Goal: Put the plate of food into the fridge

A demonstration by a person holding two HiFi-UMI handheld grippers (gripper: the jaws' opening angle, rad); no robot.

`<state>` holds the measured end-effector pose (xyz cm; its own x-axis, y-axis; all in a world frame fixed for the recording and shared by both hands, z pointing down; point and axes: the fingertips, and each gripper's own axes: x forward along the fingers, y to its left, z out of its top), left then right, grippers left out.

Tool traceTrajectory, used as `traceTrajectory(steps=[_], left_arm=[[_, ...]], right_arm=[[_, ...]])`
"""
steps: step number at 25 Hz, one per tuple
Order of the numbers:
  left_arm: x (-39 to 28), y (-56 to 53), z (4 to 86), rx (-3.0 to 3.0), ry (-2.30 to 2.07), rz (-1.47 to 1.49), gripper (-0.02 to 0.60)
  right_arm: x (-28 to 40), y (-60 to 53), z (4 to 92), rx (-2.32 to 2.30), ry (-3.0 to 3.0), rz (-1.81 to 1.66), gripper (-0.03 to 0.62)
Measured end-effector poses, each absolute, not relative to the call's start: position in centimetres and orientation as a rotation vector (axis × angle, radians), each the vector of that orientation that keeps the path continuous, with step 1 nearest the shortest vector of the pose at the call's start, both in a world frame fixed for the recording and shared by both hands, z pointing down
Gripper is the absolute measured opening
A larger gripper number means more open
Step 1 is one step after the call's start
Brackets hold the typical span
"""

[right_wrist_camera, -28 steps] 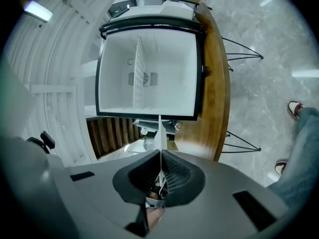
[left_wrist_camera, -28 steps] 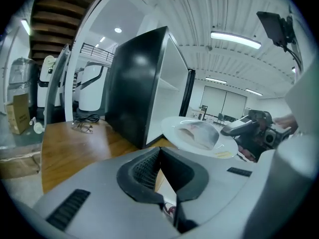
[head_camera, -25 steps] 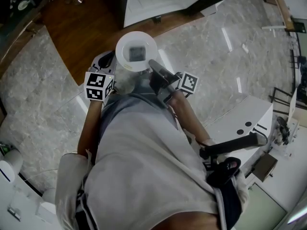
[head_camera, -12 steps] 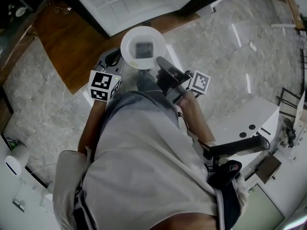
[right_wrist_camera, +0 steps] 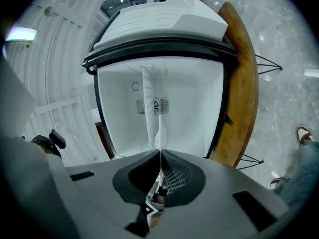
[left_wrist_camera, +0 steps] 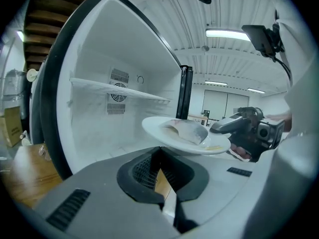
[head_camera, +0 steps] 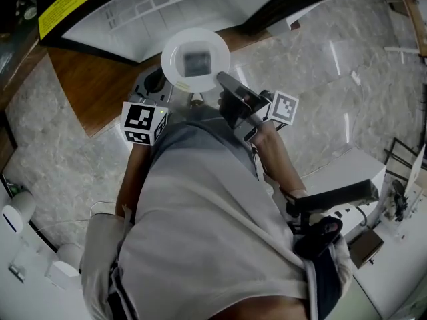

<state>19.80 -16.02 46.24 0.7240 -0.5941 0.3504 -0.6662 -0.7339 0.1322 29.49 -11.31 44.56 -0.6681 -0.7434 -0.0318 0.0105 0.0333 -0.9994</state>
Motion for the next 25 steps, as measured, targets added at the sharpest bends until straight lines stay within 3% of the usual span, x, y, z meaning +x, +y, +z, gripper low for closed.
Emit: traceTrajectory(steps=[25], left_arm=[[19.2, -16.7, 39.3, 2.745, -1.144, 0.156, 0.018]], right_arm=[[28.3, -13.4, 38.8, -0.623, 1.818, -1.63, 0.023]])
